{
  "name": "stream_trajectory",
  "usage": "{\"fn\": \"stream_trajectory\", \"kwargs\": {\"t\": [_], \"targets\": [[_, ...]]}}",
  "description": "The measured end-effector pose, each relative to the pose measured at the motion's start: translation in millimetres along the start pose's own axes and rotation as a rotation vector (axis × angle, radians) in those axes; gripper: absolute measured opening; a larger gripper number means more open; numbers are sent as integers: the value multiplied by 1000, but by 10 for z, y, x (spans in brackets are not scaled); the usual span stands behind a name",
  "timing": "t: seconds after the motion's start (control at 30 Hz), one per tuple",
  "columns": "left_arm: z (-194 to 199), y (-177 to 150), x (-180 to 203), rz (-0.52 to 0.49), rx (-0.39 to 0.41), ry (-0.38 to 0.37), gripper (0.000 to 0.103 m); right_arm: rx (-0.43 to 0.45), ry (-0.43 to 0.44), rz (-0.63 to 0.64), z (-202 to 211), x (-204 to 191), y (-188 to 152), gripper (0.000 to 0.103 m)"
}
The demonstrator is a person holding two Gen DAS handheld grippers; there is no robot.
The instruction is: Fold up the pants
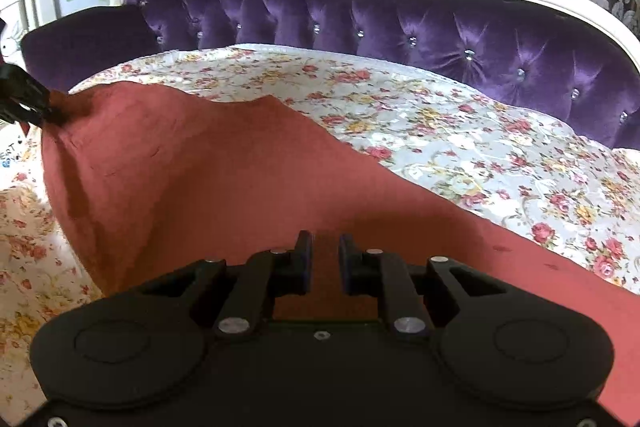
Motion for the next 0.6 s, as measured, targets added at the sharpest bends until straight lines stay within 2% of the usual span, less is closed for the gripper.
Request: {"fn": "stream_trajectory", "kwargs": {"t": [0.07, 0.13, 0.2, 0.3, 0.43, 0.5, 0.6], "targets": [[-68, -22, -65, 2, -22, -9, 33, 1, 19, 13, -9, -69, 6, 26], [-63, -16, -137, -2, -11, -14, 49, 0, 34, 38, -24, -150, 4, 26], [-48, 21, -211, -4, -11, -23, 55, -17, 53, 46, -69, -208, -17, 26], [24, 71, -273, 6, -25, -54, 55, -36, 63, 46, -136, -263, -60, 27], [221, 79, -267, -24, 26, -31, 55, -25, 62, 26, -83, -271, -40, 27], [313, 56, -211, -53, 61, 2, 55, 7, 66, 9, -28, -277, -17, 27], [361, 2, -60, -132, 89, 96, 55, -15, 104, -5, -55, -365, -39, 27]]}}
Point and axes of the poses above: each gripper's, at about its wrist camera, not at the fingertips, and z roughly against the way its jaws point, x to its right, y to its top, the point moved 2 cm from there along -z, roughly the way its jaws point, and after that the axes turned 14 degrees about z, right-handed, at the moved point
